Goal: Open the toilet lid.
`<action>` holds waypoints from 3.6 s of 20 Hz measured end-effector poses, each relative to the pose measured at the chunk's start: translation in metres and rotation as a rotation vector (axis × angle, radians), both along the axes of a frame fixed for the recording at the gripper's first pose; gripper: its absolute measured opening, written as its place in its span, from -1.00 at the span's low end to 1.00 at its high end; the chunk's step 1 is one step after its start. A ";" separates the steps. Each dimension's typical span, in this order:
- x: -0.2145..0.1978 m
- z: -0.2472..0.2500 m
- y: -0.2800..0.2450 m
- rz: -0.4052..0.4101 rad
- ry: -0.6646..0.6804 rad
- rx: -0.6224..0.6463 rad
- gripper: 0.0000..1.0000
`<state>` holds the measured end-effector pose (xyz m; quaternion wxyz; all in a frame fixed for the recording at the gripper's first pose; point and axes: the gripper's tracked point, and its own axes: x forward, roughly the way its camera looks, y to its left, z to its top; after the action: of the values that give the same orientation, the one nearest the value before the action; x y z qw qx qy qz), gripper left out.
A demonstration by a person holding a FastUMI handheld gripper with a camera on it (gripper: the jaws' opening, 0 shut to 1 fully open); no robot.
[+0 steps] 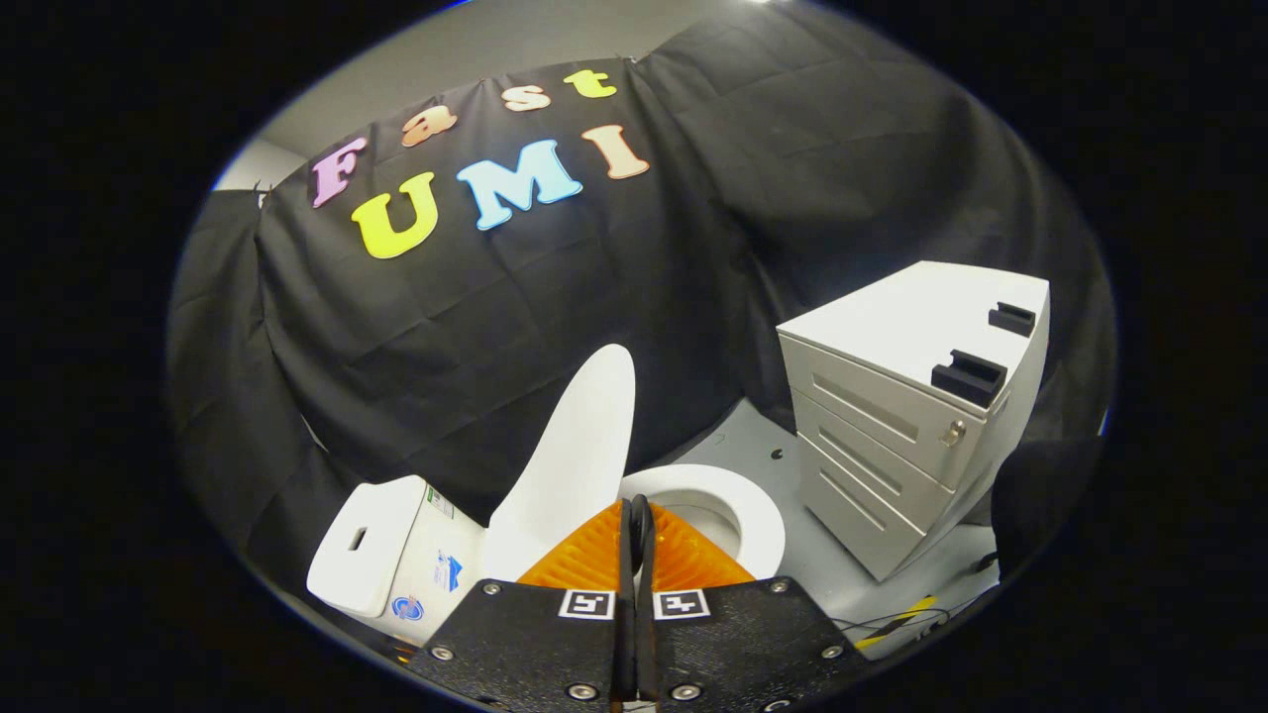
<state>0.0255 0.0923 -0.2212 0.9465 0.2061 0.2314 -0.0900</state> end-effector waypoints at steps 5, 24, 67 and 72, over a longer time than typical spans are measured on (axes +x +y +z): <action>0.003 0.026 0.022 0.039 -0.019 -0.081 -1.00; 0.007 0.098 0.113 0.167 -0.099 -0.365 -1.00; -0.003 0.146 0.355 0.506 -0.258 -0.437 -1.00; -0.003 0.145 0.362 0.530 -0.271 -0.476 -1.00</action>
<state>0.0225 0.4540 -0.0759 0.9803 -0.0768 0.1222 0.1349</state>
